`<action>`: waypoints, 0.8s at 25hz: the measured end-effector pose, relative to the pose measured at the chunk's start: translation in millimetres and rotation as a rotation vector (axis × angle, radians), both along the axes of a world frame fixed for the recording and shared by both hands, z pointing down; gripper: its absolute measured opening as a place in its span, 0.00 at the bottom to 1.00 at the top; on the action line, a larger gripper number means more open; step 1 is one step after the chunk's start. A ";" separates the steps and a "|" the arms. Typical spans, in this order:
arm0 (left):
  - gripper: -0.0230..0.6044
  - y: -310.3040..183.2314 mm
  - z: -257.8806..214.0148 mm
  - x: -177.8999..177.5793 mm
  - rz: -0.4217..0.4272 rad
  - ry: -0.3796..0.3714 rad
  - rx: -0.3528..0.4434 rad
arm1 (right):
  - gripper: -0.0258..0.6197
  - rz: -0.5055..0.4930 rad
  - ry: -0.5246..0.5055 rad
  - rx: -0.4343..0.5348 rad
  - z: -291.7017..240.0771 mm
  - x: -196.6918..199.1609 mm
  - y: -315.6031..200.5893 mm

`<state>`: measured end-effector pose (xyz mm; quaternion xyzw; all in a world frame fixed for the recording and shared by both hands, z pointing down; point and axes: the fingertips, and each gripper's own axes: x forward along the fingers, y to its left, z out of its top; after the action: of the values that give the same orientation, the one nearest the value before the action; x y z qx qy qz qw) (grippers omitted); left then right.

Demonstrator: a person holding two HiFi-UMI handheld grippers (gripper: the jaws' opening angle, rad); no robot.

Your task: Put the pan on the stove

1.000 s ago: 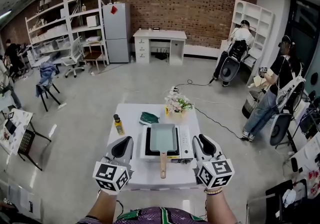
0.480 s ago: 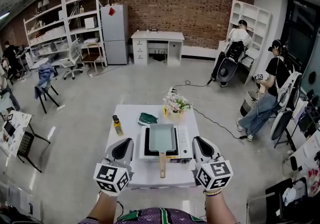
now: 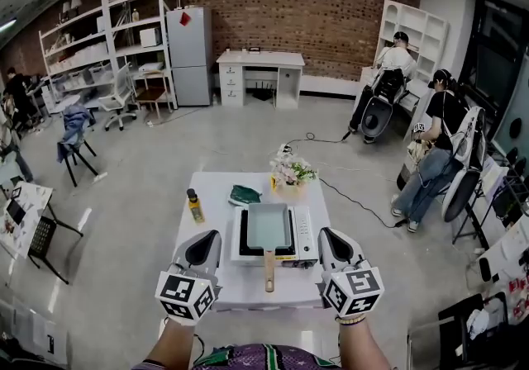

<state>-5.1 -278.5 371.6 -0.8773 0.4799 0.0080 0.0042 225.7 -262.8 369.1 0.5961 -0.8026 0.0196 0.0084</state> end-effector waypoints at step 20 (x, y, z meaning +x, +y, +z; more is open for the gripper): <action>0.07 8.3 -8.7 -8.4 -0.002 0.012 0.019 | 0.04 0.026 -0.011 -0.010 -2.6 -1.6 8.3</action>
<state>-13.6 -270.3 363.0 -0.8767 0.4806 0.0180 0.0097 224.1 -254.4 366.5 0.6062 -0.7948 0.0271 0.0065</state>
